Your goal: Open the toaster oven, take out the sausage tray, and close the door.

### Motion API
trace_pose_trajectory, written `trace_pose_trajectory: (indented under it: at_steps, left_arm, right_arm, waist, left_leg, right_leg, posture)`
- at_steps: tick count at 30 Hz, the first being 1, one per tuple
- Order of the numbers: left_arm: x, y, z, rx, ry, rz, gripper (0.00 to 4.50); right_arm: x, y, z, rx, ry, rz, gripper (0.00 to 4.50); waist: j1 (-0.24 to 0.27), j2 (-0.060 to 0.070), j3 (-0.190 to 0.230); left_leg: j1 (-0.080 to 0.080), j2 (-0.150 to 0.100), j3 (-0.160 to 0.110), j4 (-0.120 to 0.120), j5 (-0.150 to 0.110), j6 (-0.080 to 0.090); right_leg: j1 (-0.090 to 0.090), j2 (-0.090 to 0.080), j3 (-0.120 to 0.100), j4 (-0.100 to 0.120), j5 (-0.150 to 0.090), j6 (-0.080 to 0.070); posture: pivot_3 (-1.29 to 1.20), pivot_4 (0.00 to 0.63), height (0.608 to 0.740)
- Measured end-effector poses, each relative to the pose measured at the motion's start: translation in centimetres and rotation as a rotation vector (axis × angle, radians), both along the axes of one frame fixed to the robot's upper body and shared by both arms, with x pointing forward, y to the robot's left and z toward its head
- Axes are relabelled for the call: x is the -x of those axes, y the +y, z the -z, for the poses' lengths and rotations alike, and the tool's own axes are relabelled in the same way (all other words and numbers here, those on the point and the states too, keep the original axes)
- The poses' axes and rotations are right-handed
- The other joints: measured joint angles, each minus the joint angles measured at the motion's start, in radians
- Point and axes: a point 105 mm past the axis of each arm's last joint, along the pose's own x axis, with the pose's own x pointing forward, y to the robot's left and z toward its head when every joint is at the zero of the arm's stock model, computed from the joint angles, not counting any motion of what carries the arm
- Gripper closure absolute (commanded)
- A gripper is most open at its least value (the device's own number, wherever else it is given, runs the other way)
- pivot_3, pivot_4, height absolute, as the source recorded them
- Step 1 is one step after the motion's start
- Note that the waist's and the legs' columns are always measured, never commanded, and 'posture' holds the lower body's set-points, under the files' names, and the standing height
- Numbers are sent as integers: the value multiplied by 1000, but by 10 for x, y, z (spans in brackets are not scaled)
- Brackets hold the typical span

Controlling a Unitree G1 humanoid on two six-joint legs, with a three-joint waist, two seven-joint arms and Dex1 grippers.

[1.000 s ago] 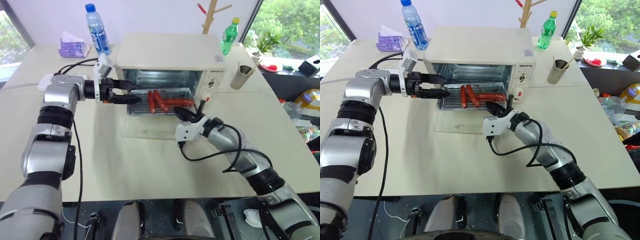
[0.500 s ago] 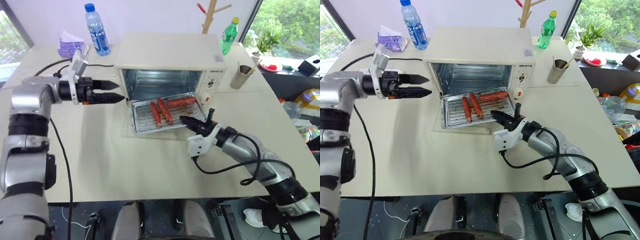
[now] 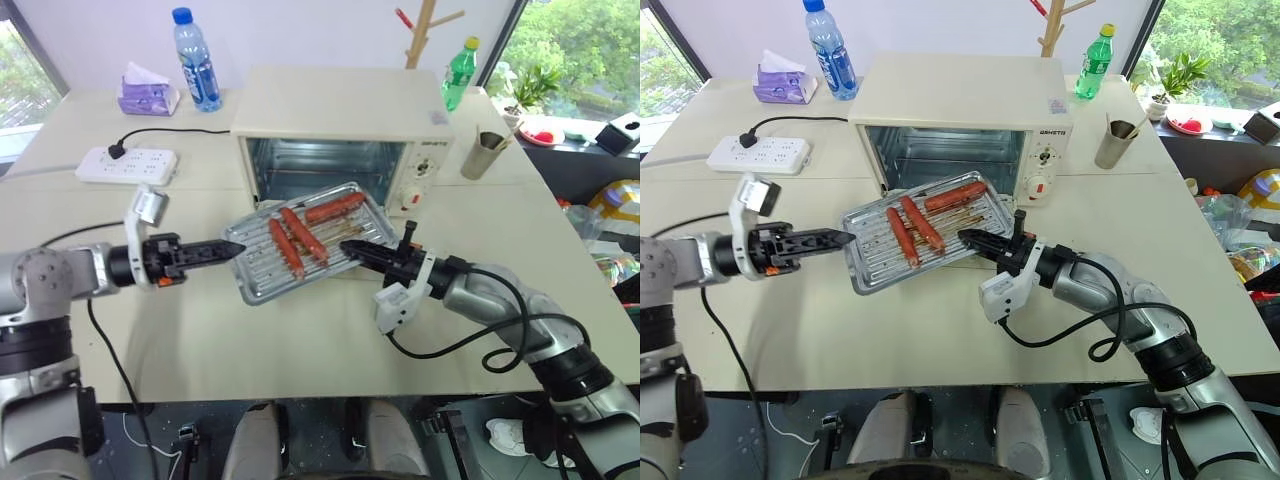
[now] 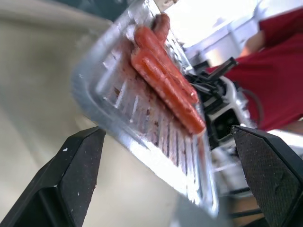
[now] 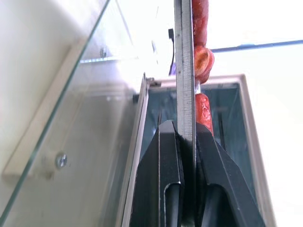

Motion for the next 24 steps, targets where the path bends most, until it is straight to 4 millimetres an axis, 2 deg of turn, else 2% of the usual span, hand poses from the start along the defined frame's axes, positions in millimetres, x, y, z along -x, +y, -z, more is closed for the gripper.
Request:
trace_pose_trajectory:
  at_steps: [7, 10, 13, 20, 21, 24]
  left_arm:
    - [6, -8, 22, 20, 95, -40, 0]
    - [8, -10, 19, 29, 93, -31, 0]
    - [7, -10, 19, 43, 110, -38, 819]
    - [6, -11, 19, 93, 146, -30, 4321]
    - [6, -12, 20, 104, 159, -24, 4479]
    - [5, -11, 22, 114, 178, -29, 4479]
  right_arm:
    - [2, 9, 0, 5, 12, -45, 4478]
    - [0, 9, 1, 11, 19, -37, 4478]
    - [-1, 8, 2, 13, 24, -34, 4500]
    - [-2, 7, 2, 17, 26, -26, 4500]
    - [-2, 6, 1, 19, 20, -22, 4500]
    - [-2, 5, 0, 27, 15, -24, 4500]
  waist:
    - [-1, 0, 0]
    - [2, 0, 0]
    - [1, 0, 0]
    - [1, 0, 0]
    - [1, 0, 0]
    - [0, -1, 0]
  left_leg:
    - [1, 0, 0, 0, 1, -1]
    - [1, 0, 0, 0, 1, -2]
    - [1, 0, 0, 0, 1, -2]
    - [1, 0, 0, 0, 1, -2]
    - [1, 0, 0, 0, 1, -2]
    - [1, 0, 0, 0, 1, -2]
  right_leg:
    - [1, 0, 0, 0, 0, 0]
    - [1, 0, 0, 0, 0, 0]
    - [1, -1, 0, 0, 0, 0]
    - [1, 0, 0, 0, 0, 0]
    - [1, -1, 0, 0, 0, 0]
    - [1, 0, 0, 0, 0, 0]
  posture:
    - [0, 150, 722]
    - [0, 150, 722]
    - [0, 150, 722]
    - [0, 150, 722]
    - [0, 150, 722]
    - [0, 150, 722]
